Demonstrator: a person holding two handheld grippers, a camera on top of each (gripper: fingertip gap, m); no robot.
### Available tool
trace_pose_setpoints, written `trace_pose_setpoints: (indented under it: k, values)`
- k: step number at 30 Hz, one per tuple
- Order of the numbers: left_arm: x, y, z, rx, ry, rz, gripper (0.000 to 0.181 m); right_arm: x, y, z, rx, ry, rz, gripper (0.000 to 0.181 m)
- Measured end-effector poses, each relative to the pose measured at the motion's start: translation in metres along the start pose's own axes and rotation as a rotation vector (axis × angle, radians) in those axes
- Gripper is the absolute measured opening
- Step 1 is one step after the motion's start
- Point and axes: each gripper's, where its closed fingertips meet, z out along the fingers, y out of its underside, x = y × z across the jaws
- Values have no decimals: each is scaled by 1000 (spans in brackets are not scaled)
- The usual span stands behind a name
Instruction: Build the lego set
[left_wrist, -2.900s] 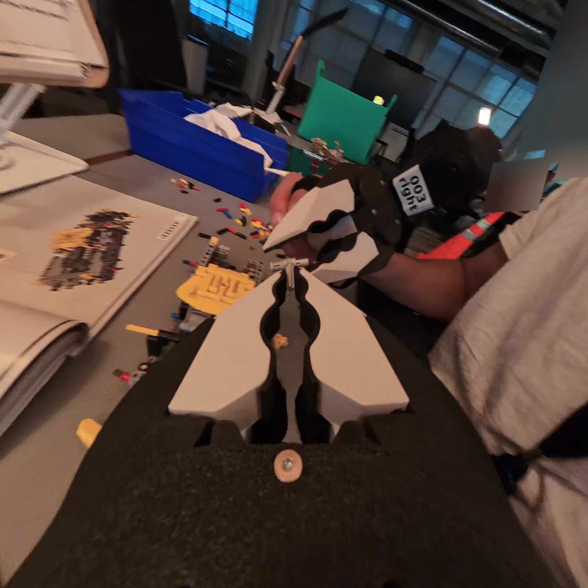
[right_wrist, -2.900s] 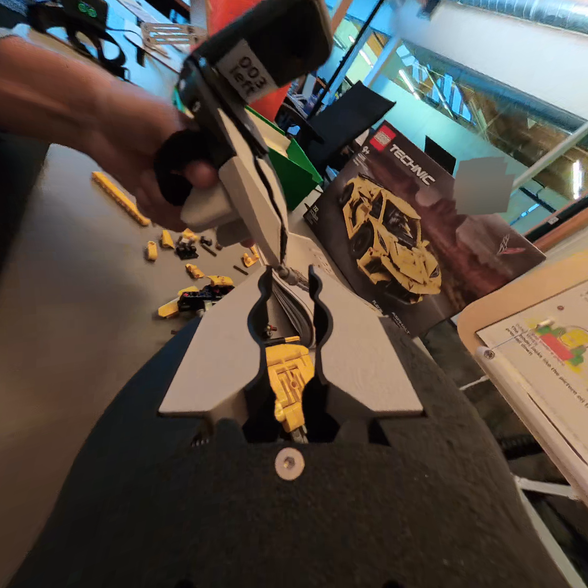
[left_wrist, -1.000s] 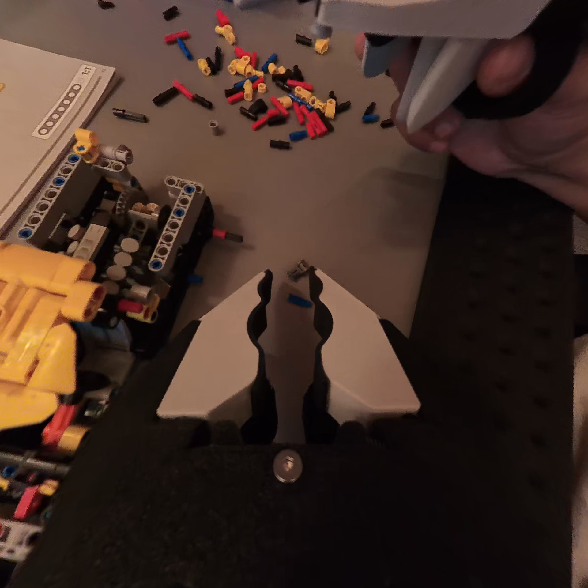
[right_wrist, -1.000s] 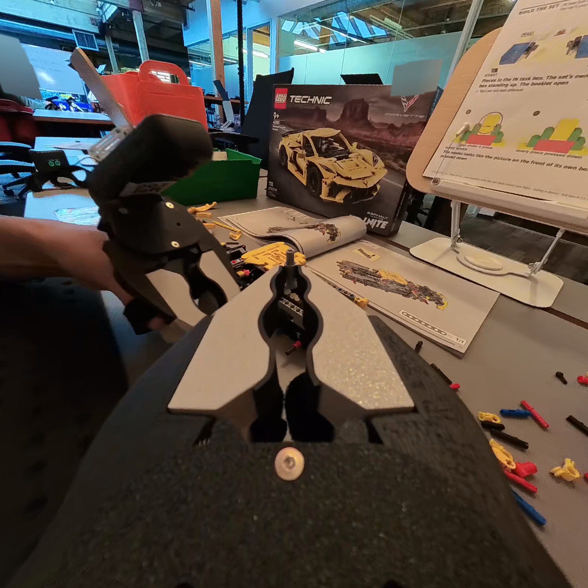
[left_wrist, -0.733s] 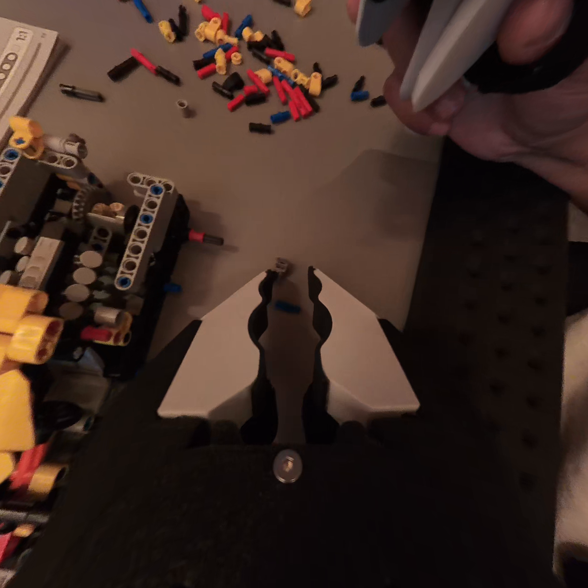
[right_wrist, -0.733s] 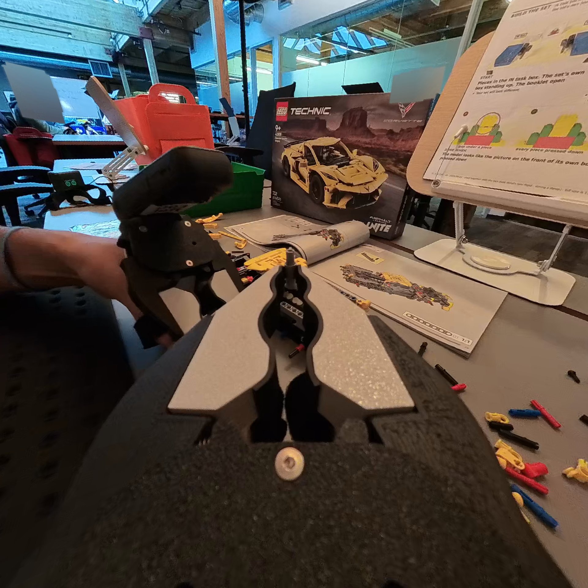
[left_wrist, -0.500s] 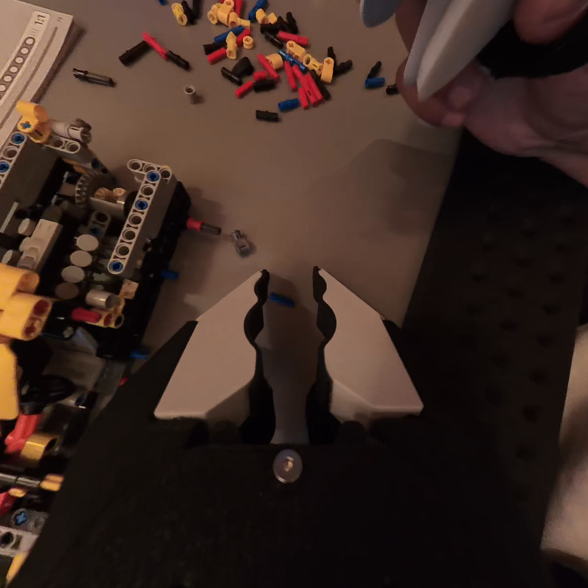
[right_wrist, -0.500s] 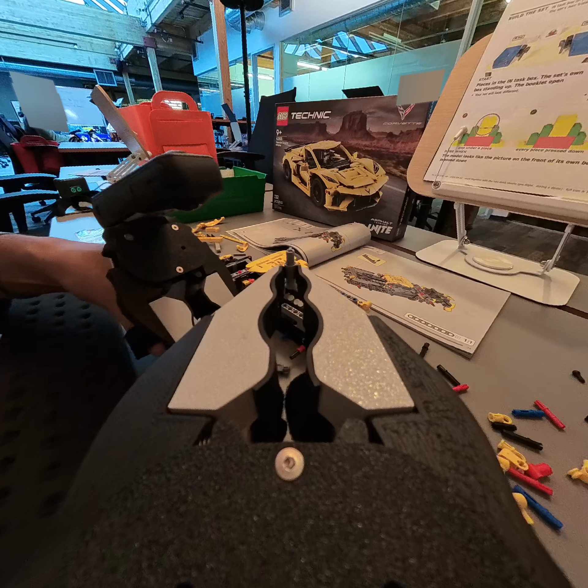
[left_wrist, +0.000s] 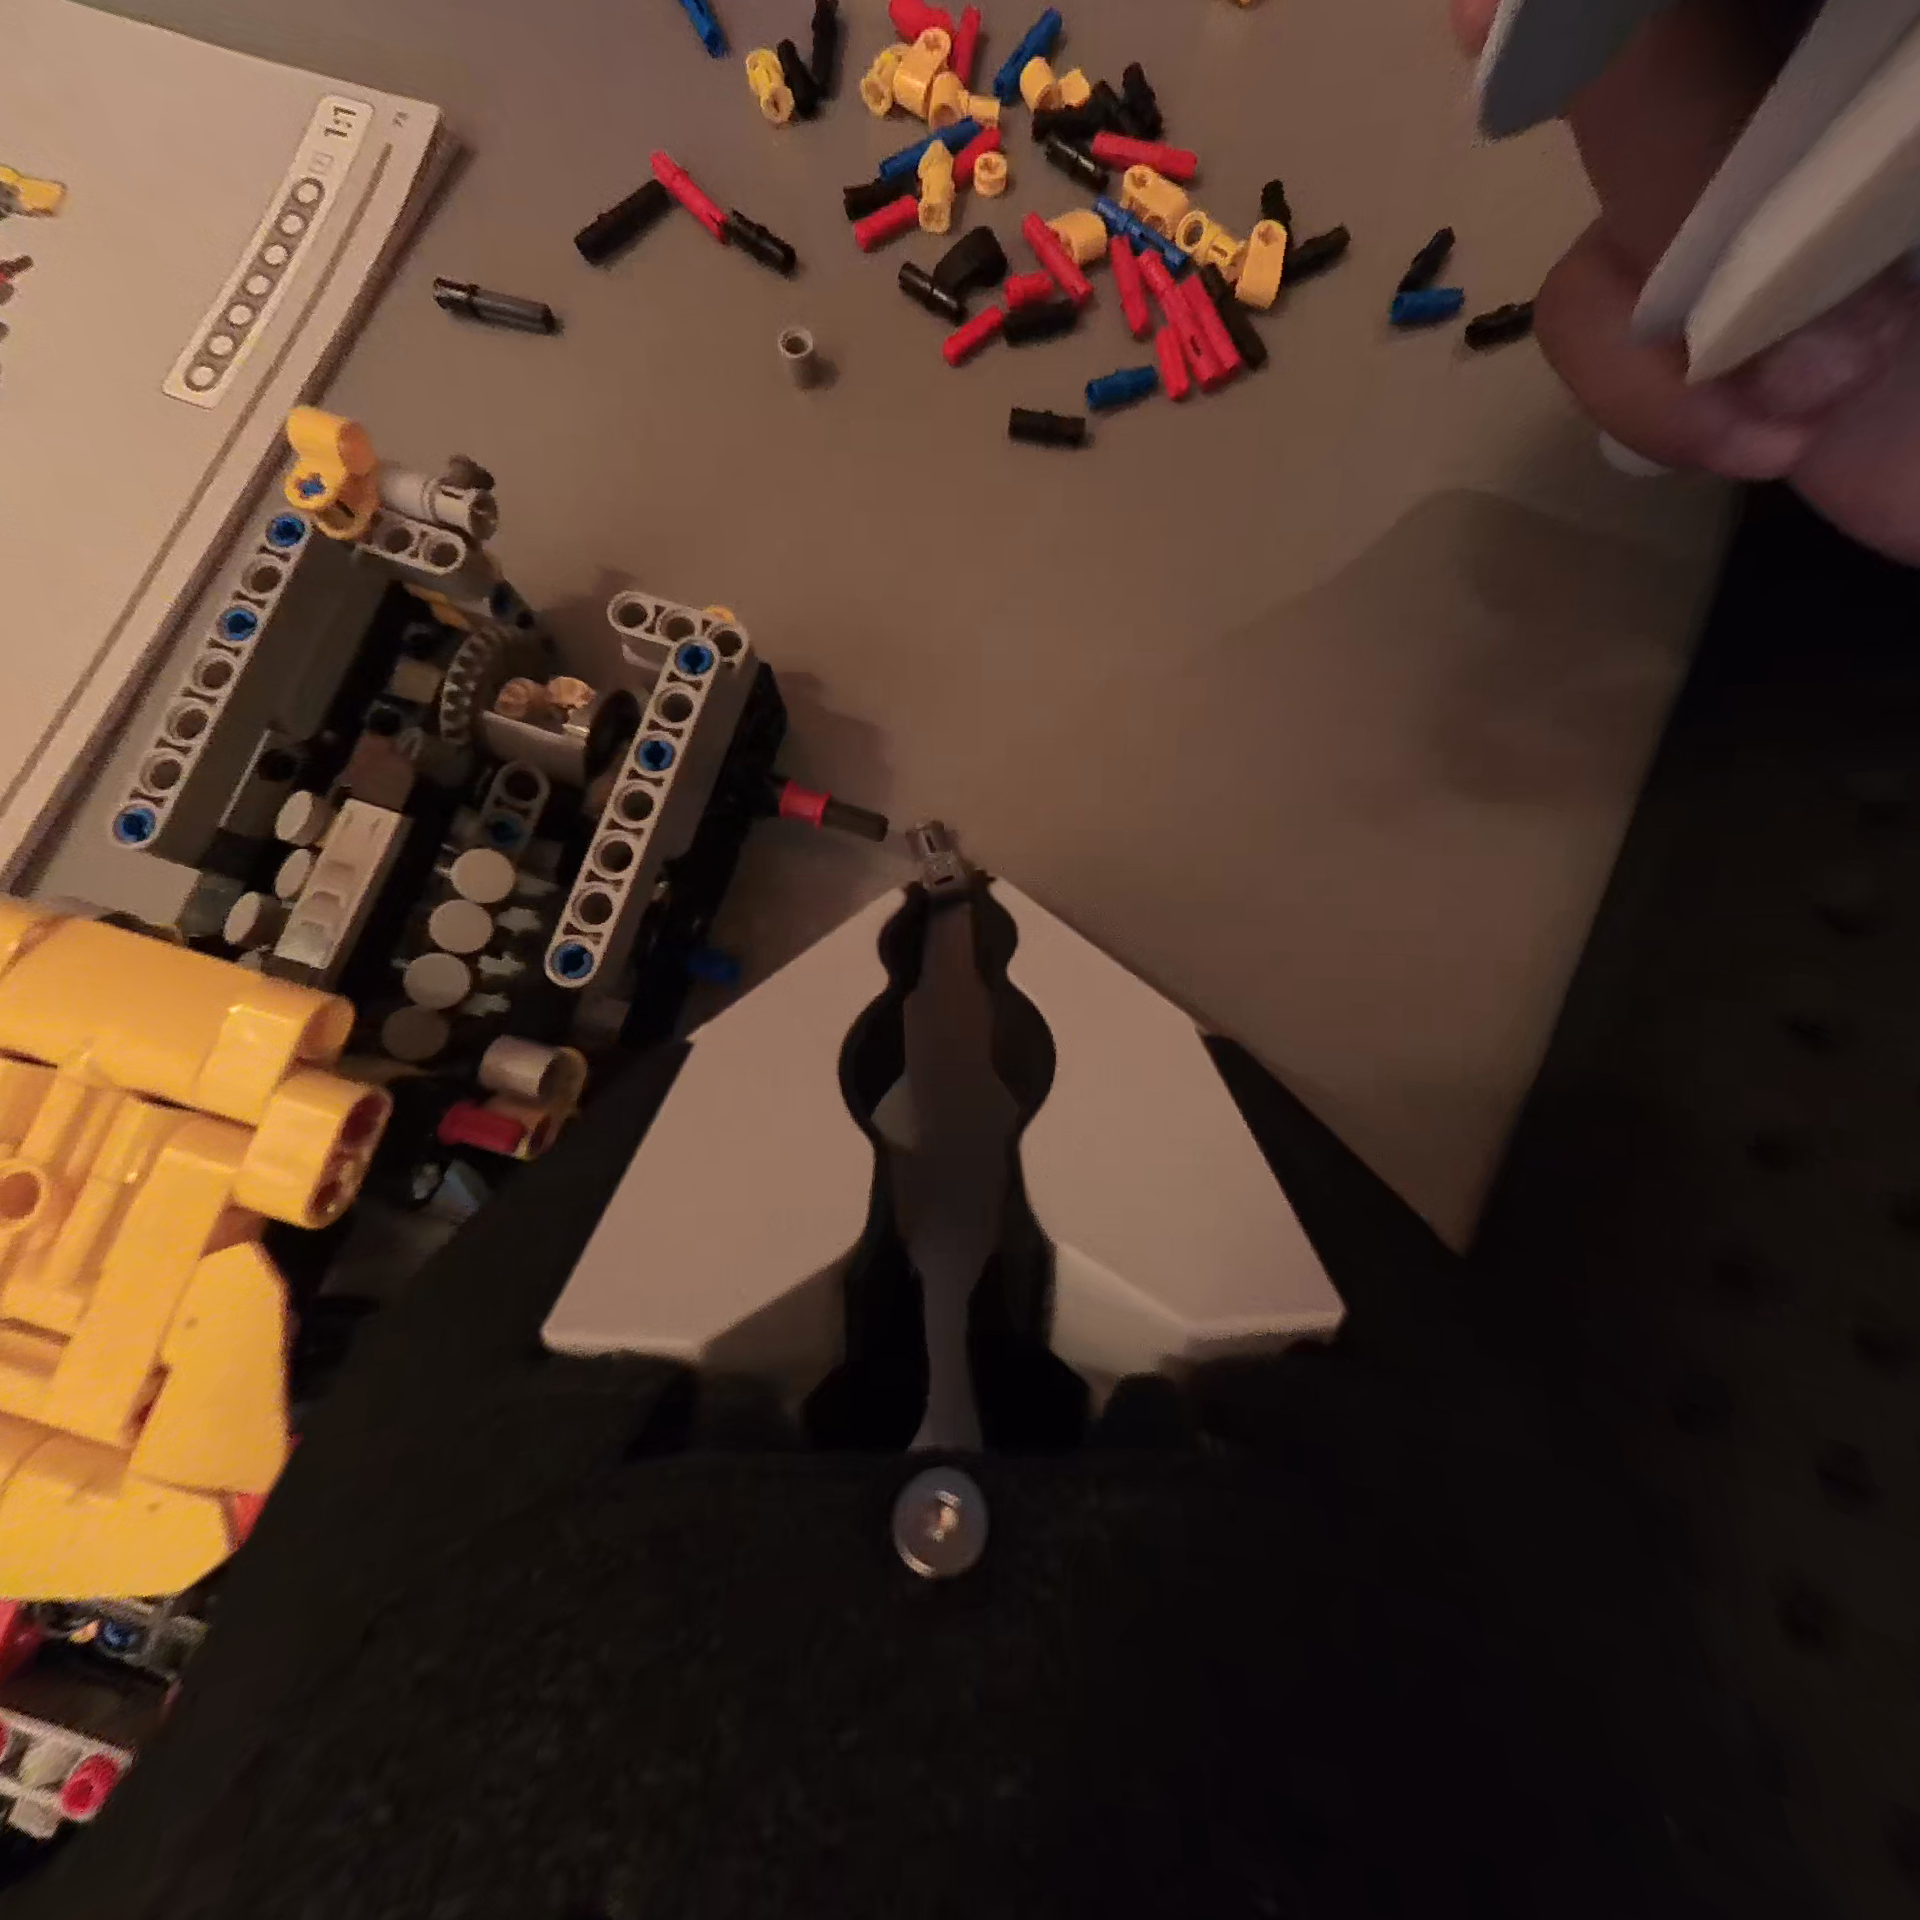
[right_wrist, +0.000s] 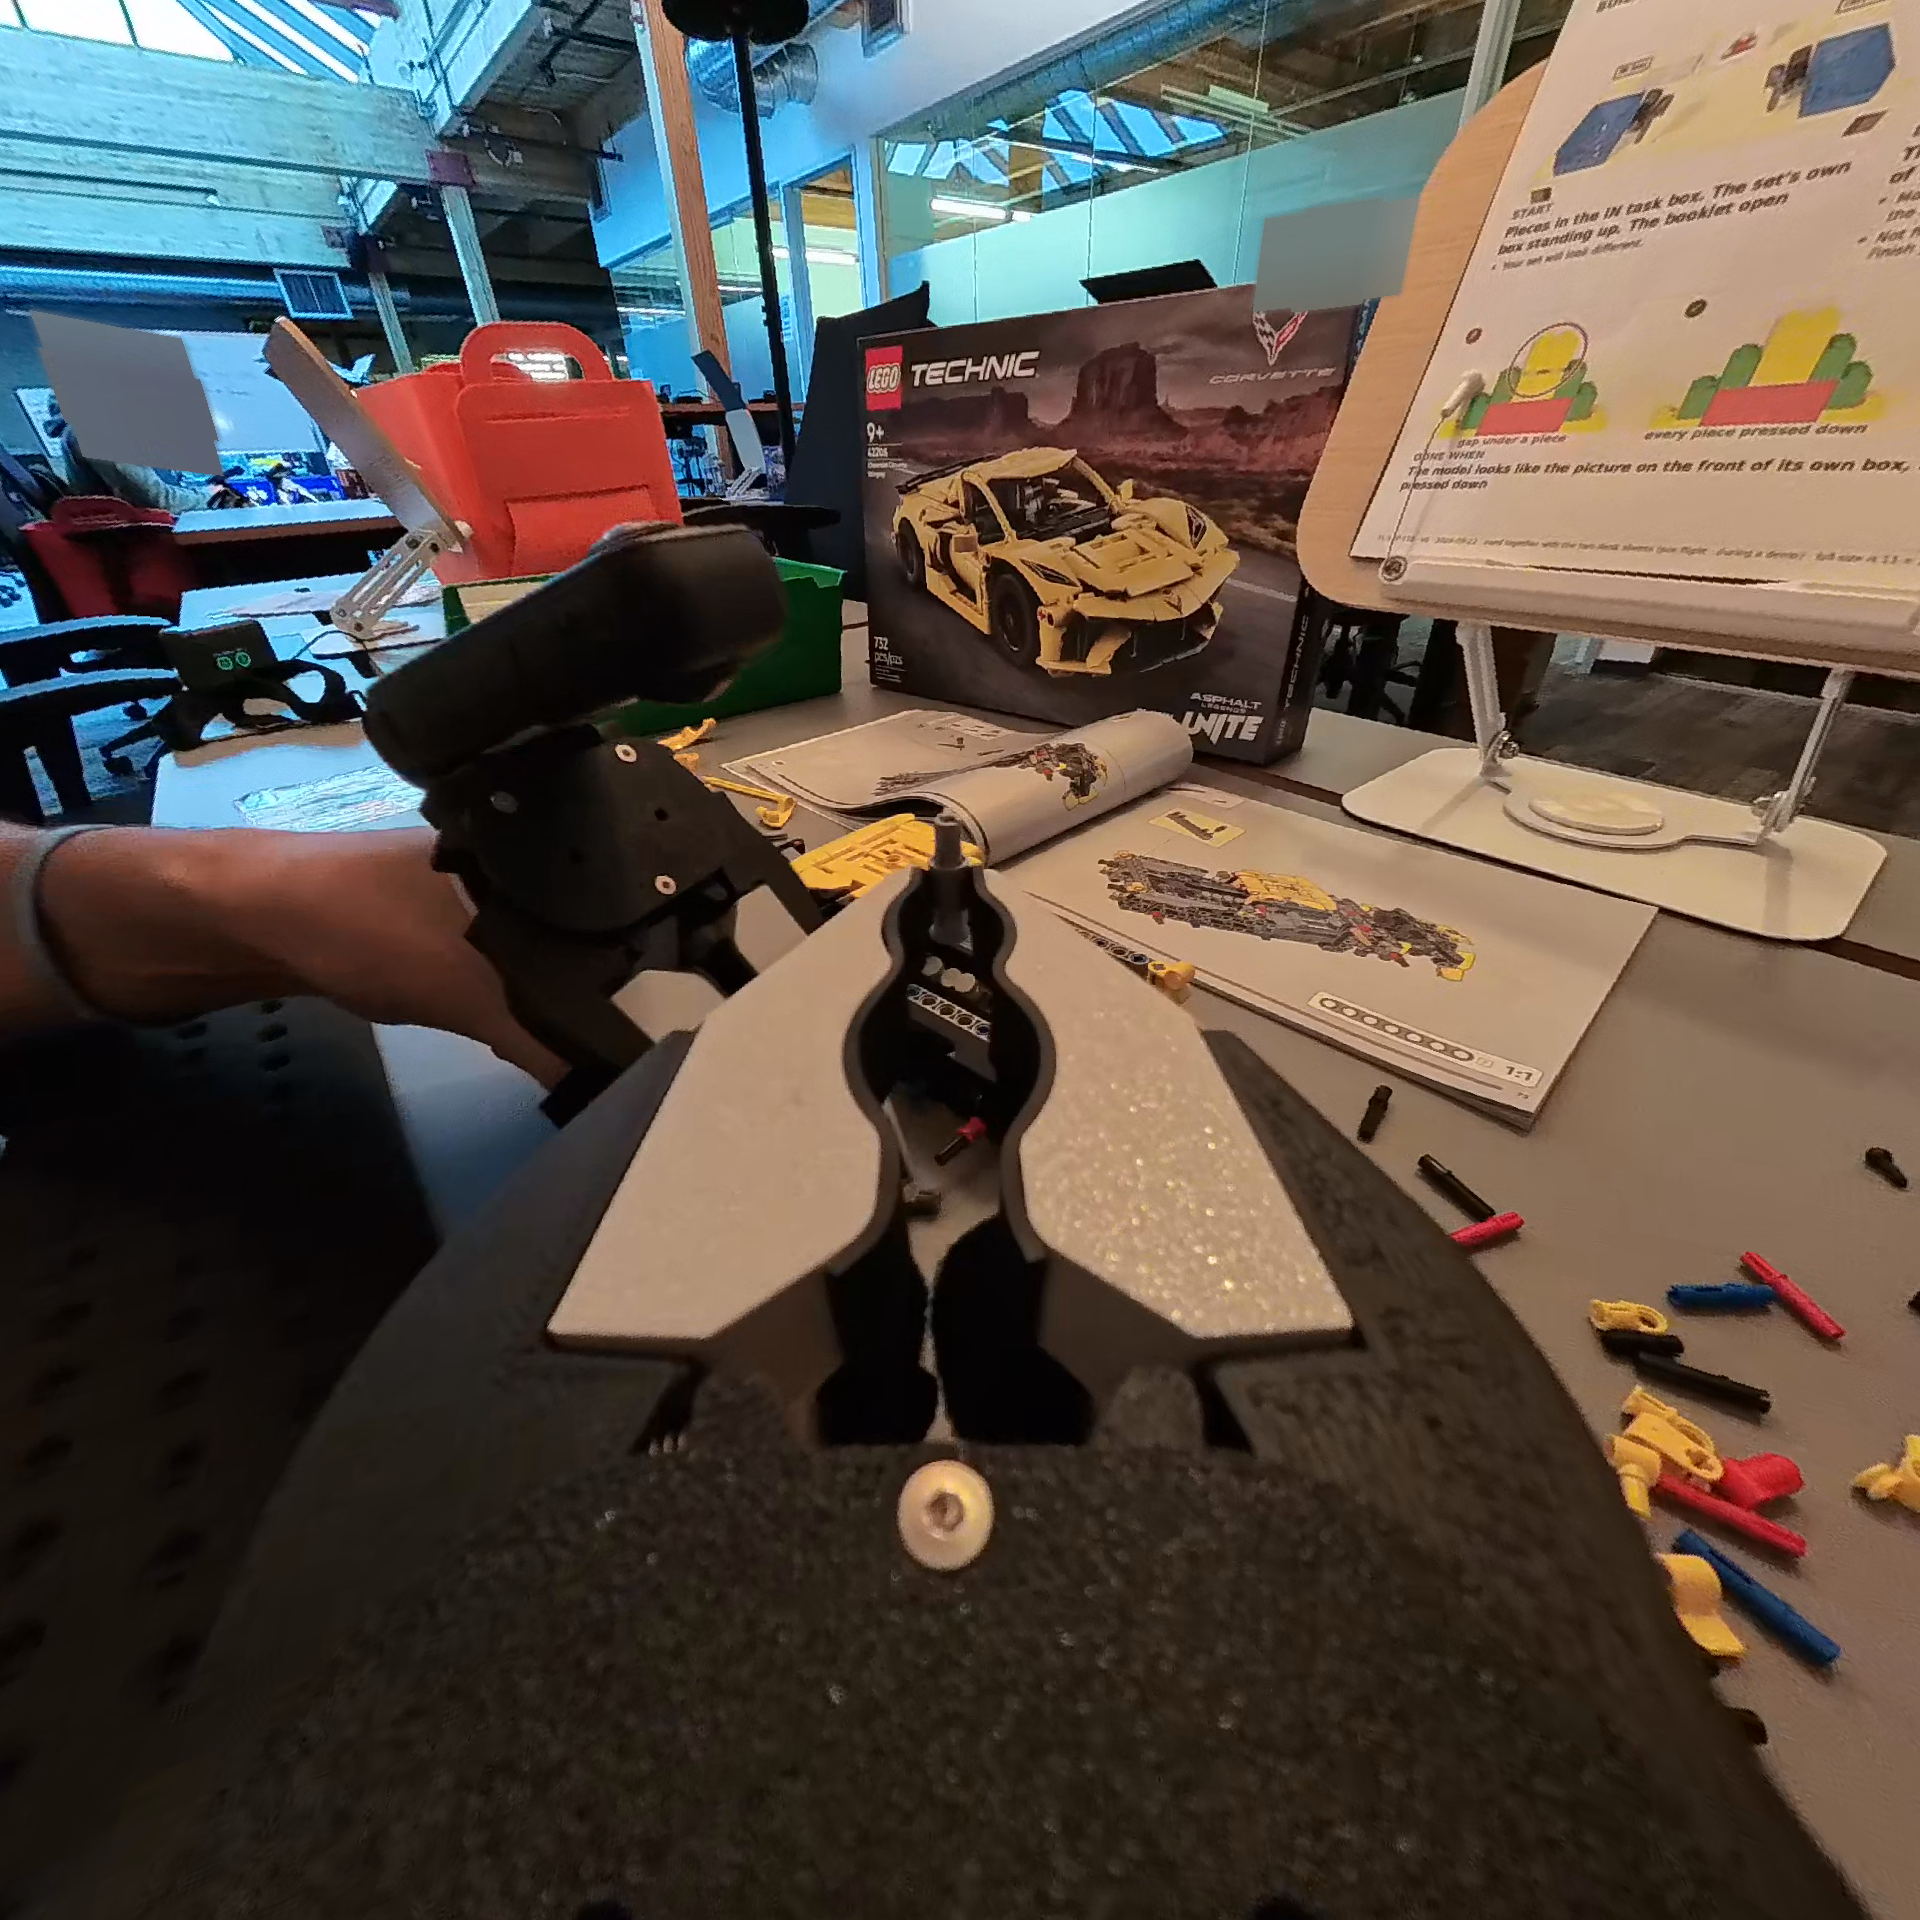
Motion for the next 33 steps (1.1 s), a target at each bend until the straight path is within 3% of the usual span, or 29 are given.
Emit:
trace_pose_setpoints:
  k: [6, 9, 12, 17, 20, 25, 29, 33]
  values:
    - [11, -13, -12, 116, 121, -34, 8, 1, 2, 0, -7, 0, 8, 6]
    - [20, -36, -45, 308, 281, -84, 8, 2, 5, 1, -23, 1, 17, 6]
    - [10, -57, -89, 520, 450, -291, 7, -1, 8, 5, -43, -15, 14, 6]
    - [-8, -57, -128, 640, 503, -429, 7, -20, 7, 11, -51, -85, -39, 6]
    - [-18, -27, -130, 530, 361, -389, 7, -37, 7, 20, -66, -142, -75, 6]
    - [-41, 86, -136, 71, 9, -267, 7, -64, 23, 44, -166, -193, -162, 6]
    - [-33, 126, -151, -30, -4, -247, 7, -88, 37, 64, -229, -243, -214, 6]
    - [-20, 142, -157, -42, 115, -43, 7, -101, 44, 74, -252, -278, -224, 7]
